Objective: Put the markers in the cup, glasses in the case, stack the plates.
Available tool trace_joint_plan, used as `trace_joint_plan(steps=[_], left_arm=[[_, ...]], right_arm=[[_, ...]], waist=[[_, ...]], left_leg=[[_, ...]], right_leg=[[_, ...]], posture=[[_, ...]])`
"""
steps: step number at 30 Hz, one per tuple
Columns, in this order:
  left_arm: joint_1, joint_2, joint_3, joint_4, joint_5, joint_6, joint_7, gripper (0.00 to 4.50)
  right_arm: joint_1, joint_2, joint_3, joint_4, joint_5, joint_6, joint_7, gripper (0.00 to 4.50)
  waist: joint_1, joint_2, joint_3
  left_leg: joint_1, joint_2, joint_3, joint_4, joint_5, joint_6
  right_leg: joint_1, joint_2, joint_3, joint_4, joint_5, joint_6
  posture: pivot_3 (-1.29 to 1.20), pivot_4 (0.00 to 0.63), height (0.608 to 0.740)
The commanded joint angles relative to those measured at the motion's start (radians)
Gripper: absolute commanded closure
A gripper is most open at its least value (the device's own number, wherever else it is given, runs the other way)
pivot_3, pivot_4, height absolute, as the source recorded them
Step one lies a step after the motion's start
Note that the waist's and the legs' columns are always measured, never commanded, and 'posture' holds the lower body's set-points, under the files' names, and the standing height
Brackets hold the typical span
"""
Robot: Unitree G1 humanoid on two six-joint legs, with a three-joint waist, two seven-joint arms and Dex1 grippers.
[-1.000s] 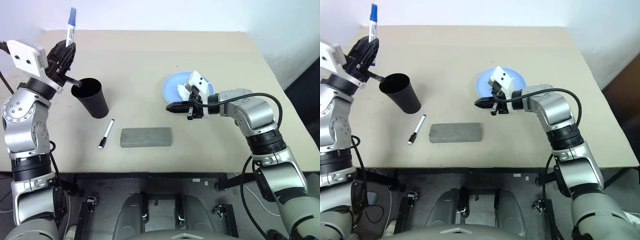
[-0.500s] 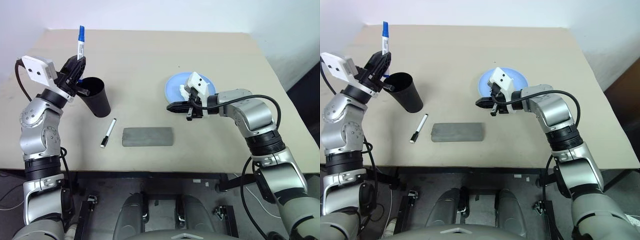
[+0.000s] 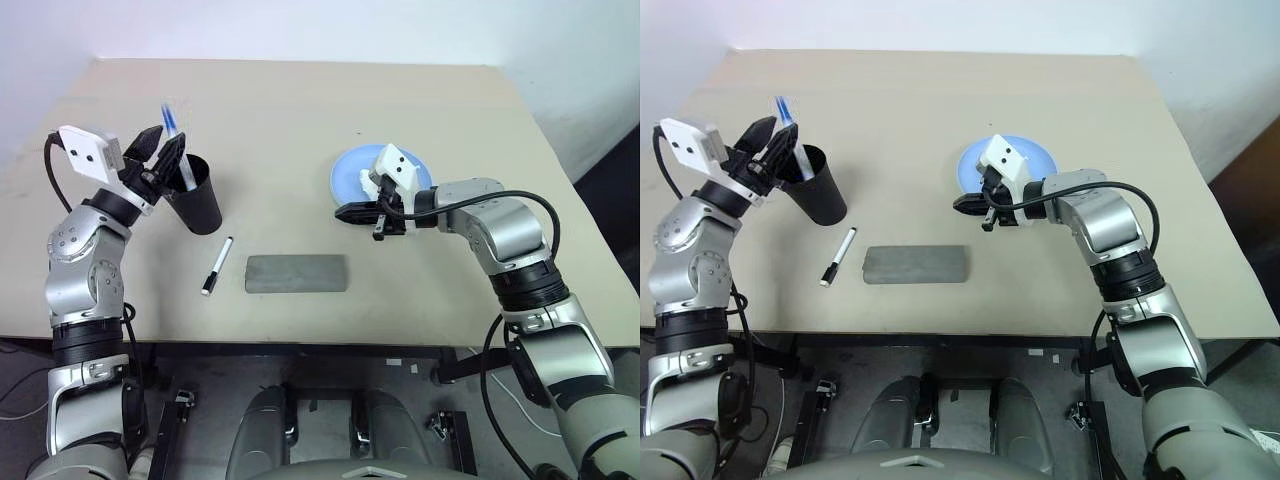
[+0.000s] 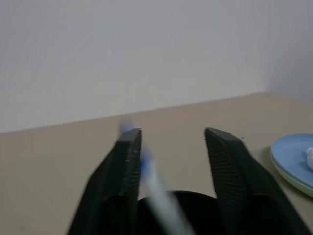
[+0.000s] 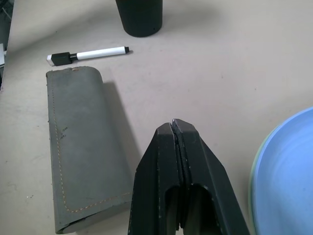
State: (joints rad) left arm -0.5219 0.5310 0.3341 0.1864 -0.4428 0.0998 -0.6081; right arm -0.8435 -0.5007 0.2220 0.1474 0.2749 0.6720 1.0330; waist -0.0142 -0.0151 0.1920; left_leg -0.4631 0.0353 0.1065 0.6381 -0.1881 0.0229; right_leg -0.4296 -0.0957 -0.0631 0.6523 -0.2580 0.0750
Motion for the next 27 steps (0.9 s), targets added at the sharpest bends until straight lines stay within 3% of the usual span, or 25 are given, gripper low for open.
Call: trace_joint_plan(steps=[1,4,11,18,27], left_arm=[[0.005,0.015,0.002,-0.033,0.009,-0.012,-0.003,1.03],[0.017,0.011,0.001,-0.059,-0.002,-0.001,-0.004,0.03],[0.089,0.052,0.001,-0.226,-0.042,0.117,-0.020,0.03],[0.217,0.177,0.112,-0.504,-0.232,0.434,0.019,0.03],[0.336,0.309,0.276,-0.696,-0.421,0.682,0.054,0.03]], right_arm=[[-0.010,-0.001,-0.010,-0.012,-0.006,-0.018,-0.003,4.50],[-0.009,0.000,-0.011,-0.017,-0.005,-0.016,-0.003,4.50],[-0.008,0.002,-0.022,-0.023,0.007,-0.006,0.001,4.50],[-0.019,-0.001,-0.038,0.006,0.023,-0.019,0.017,4.50],[-0.040,0.005,-0.147,0.058,0.100,-0.120,0.070,4.50]], waist=[[0.000,0.000,0.000],[-0.001,0.000,0.000],[-0.003,0.000,0.000],[-0.006,0.000,0.000],[-0.006,0.000,0.000]], left_leg=[[0.000,0.000,0.000,0.000,0.000,0.000],[0.000,0.000,0.000,0.000,-0.001,-0.001],[0.000,0.000,0.000,0.000,-0.001,-0.002],[0.000,0.000,-0.001,-0.002,-0.001,-0.002],[0.000,-0.001,0.000,-0.005,-0.001,-0.003]], right_leg=[[0.000,0.000,0.000,0.000,0.000,0.000],[0.000,0.000,0.000,0.000,0.000,0.000],[0.000,-0.001,0.000,0.000,0.000,0.000],[-0.001,-0.001,0.001,-0.001,-0.002,-0.004],[-0.001,-0.002,0.002,-0.005,-0.002,-0.005]], posture=[[0.00,0.150,0.711],[0.00,0.150,0.711],[0.00,0.150,0.711],[0.00,0.150,0.711],[0.00,0.150,0.711]])
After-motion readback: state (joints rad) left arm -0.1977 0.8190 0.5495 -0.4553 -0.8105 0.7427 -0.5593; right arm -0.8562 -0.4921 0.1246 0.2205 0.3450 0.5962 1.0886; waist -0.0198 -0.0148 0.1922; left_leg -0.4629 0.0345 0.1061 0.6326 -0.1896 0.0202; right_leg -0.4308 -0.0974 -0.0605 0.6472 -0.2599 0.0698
